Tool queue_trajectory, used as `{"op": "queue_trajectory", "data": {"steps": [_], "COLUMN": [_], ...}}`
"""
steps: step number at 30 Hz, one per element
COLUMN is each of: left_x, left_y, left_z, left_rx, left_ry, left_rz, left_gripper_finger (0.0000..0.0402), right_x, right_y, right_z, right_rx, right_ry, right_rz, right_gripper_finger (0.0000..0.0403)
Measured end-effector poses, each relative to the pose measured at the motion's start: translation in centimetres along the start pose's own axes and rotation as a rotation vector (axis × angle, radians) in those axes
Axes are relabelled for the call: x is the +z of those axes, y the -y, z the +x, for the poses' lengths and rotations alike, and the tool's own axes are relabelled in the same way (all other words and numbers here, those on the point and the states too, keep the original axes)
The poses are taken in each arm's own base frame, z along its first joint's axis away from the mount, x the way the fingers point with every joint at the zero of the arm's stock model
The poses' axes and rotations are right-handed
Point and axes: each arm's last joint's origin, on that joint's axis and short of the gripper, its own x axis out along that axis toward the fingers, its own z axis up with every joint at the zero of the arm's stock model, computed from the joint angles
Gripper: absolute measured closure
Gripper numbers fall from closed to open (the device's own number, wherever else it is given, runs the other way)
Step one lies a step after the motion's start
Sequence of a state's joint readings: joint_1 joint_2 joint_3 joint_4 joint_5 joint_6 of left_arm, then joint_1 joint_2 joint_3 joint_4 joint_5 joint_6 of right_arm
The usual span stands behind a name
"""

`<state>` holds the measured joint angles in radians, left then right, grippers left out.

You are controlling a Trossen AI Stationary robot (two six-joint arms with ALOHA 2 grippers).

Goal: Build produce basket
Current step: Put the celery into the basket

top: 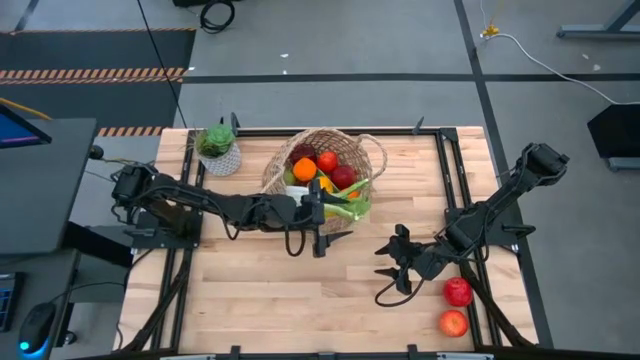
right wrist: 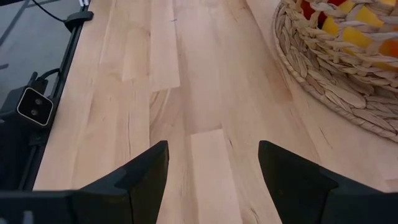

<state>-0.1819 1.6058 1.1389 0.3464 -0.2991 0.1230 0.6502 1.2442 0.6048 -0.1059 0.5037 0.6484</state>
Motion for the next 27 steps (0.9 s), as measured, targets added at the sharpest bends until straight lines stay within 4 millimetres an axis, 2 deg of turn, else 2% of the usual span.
{"op": "queue_trajectory", "data": {"steps": [9,17,23,27], "left_x": [0.7,0.0,-1.0,-0.8], "left_y": [1.0,1.0,0.7,0.6], "left_z": [-0.3,0.1,1.2,1.3], "left_rx": [-0.054,-0.051,-0.032,-0.022], "left_ry": [0.064,0.036,0.034,0.063], "left_rz": [0.058,0.057,0.031,0.028], "left_gripper_finger": [0.0047,0.0047,0.0047,0.0047], "right_x": [0.0,0.0,0.0,0.0], "right_y": [0.0,0.0,0.0,0.0], "right_z": [0.0,0.0,0.0,0.0], "right_rx": [0.0,0.0,0.001,0.002], "right_ry": [0.0,0.0,0.002,0.002], "right_rz": [0.003,0.003,0.004,0.004], "right_gripper_finger": [0.0148,0.0148,0.0148,0.0148]}}
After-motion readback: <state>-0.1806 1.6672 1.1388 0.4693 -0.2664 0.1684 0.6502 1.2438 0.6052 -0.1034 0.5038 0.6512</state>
